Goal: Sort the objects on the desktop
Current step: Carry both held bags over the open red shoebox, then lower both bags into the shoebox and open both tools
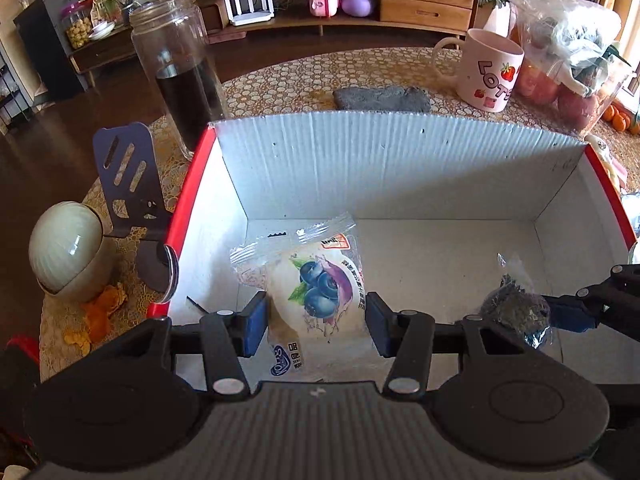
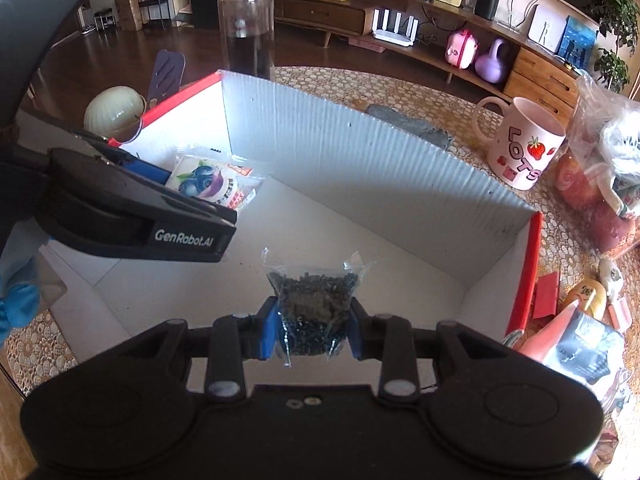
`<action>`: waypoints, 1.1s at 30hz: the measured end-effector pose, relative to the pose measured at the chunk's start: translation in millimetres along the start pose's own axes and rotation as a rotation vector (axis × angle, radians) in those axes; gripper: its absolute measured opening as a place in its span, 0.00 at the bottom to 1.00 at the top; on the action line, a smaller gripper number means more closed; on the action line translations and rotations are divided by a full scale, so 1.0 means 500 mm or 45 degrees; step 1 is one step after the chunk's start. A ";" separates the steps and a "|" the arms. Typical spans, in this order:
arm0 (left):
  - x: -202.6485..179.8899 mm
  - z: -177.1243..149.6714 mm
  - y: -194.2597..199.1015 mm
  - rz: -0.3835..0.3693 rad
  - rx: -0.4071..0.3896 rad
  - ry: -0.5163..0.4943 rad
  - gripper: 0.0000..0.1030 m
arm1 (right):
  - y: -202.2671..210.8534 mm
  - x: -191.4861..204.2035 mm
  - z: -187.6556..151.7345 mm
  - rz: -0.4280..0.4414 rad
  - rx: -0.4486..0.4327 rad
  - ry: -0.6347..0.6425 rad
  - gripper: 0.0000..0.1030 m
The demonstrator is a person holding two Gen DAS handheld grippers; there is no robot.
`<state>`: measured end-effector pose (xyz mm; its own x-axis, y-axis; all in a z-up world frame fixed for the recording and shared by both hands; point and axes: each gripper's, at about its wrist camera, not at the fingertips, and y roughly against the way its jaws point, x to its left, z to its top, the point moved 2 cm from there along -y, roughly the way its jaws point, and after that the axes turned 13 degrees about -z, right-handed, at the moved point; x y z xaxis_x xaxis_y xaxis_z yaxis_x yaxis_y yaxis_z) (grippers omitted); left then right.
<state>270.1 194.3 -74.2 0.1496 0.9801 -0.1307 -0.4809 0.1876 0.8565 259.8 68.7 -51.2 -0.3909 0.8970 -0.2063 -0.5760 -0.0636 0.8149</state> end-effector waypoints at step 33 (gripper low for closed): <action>-0.012 0.032 0.020 -0.070 0.151 0.012 0.60 | 0.015 -0.017 0.009 0.082 0.103 0.005 0.59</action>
<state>278.3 189.1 -57.0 0.1645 0.9692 -0.1831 -0.3670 0.2325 0.9007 261.9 62.5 -40.7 -0.4283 0.8905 -0.1539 -0.4896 -0.0855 0.8678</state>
